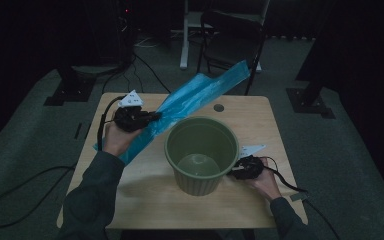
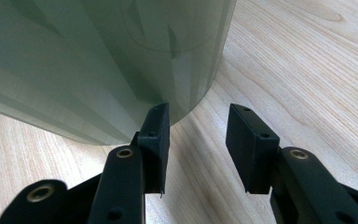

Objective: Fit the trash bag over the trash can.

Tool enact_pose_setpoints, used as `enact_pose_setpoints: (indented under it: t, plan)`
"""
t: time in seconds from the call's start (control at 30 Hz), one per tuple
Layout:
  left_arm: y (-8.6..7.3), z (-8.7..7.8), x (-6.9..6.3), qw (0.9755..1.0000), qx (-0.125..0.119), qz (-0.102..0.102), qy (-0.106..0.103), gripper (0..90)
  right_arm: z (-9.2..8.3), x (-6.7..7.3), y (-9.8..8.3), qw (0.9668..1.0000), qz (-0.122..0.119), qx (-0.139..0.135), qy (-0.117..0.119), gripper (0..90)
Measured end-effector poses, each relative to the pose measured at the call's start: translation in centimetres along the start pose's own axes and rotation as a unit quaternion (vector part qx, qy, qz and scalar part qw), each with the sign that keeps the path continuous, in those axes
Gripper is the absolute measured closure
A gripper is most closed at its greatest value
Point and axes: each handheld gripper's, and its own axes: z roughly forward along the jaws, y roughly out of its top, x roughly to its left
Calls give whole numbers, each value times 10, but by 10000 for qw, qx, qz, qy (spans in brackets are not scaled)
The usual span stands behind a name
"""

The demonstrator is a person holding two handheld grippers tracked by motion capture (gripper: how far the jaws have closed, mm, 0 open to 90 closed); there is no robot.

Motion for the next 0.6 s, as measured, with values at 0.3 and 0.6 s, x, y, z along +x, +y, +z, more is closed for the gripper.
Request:
enact_pose_setpoints:
  t: [0.3,0.6]
  plan:
    - [24,-1,-12,9995,-181,198,-158,889,1,1,0,10000,4,8,35,599]
    - [46,8,-26,9982,-255,395,-361,889,4,4,2,9999,4,-21,123,605]
